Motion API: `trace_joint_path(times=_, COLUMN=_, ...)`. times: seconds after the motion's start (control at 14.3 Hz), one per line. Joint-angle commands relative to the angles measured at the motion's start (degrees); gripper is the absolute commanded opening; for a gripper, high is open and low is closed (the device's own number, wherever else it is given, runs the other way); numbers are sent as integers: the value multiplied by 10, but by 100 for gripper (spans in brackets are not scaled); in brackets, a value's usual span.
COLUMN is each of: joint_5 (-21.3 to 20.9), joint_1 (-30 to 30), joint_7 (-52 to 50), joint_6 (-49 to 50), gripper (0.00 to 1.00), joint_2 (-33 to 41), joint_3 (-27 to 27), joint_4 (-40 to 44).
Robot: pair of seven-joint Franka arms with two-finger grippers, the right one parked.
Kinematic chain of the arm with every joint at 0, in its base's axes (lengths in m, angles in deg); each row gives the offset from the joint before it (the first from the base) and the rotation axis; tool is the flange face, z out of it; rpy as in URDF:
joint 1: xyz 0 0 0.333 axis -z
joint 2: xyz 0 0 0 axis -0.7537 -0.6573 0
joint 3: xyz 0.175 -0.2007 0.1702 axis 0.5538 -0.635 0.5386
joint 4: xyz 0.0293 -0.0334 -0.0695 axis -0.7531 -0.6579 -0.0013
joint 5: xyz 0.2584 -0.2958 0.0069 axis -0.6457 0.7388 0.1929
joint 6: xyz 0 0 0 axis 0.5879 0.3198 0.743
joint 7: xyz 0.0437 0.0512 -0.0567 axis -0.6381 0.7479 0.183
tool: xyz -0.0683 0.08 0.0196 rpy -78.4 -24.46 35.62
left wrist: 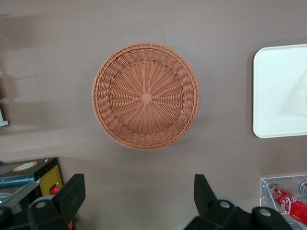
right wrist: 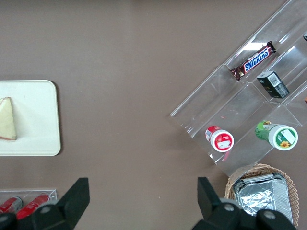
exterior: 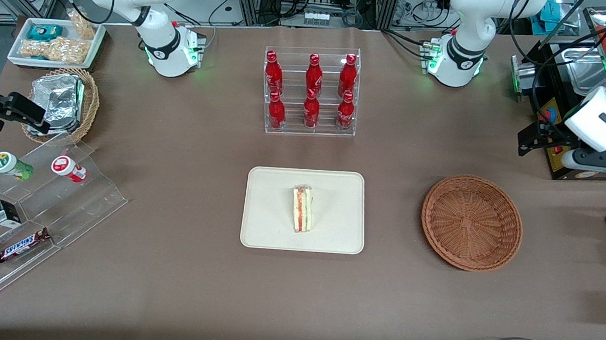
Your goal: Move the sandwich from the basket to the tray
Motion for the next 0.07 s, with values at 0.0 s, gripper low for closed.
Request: trace_joint_path(times=0.0, joint_5=26, joint_1=1, joint_7=-6, joint_6=9, gripper=100, joint_2=-26, joint_3=0, joint_4=43)
